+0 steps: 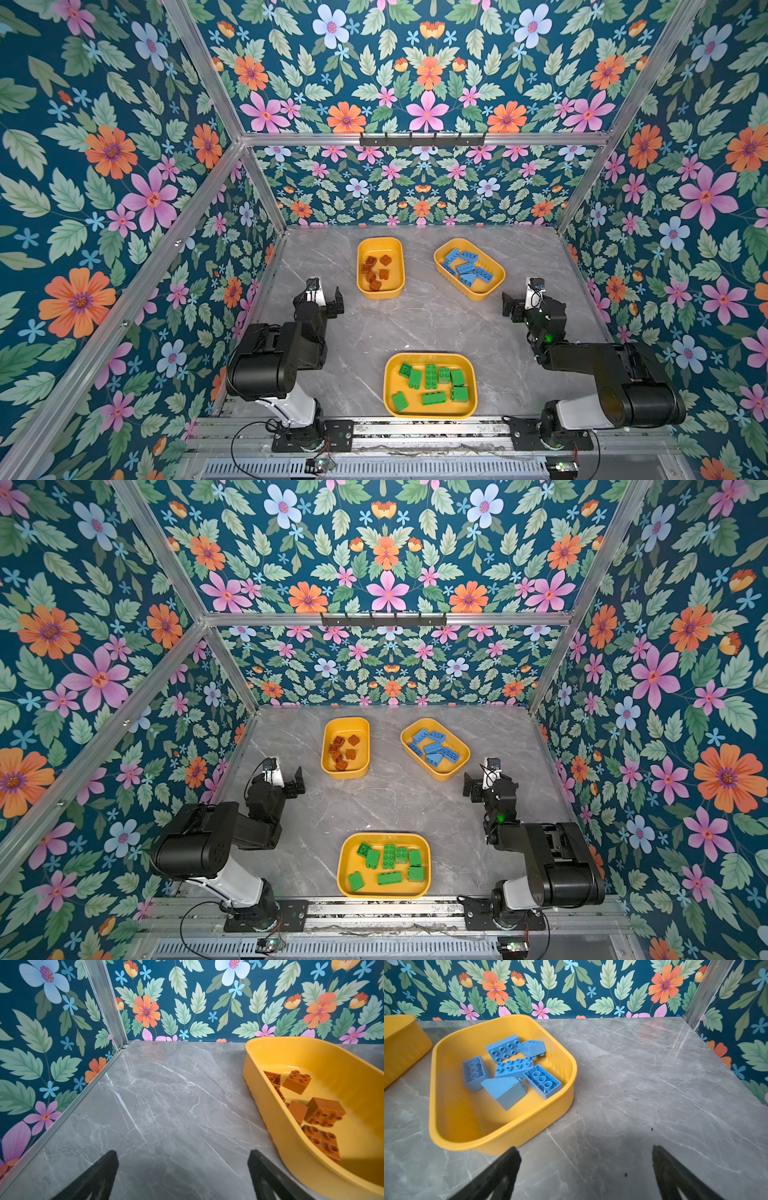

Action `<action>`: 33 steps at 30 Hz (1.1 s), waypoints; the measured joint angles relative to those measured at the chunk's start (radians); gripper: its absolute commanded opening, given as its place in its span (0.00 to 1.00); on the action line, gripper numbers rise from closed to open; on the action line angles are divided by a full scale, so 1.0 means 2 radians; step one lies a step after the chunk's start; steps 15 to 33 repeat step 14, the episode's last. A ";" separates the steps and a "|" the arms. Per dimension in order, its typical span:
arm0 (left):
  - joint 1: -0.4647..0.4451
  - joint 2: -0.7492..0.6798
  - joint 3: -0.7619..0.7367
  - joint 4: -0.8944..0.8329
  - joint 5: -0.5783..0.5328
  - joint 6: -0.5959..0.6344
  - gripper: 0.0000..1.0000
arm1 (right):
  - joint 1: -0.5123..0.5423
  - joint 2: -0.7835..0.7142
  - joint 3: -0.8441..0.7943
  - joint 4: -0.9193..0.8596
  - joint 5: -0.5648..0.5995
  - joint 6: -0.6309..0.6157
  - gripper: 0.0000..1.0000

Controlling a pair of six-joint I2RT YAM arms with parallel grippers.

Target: Sort the legos into containers by color

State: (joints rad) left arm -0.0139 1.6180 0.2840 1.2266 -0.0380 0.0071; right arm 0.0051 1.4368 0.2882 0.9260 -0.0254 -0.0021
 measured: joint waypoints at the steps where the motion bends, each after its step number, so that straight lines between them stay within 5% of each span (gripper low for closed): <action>1: 0.000 0.000 0.000 0.000 -0.005 0.000 1.00 | -0.001 0.000 0.003 -0.004 0.006 0.002 0.99; 33: 0.000 0.000 0.001 0.000 -0.019 -0.002 1.00 | -0.006 0.001 0.010 -0.023 0.027 0.019 0.99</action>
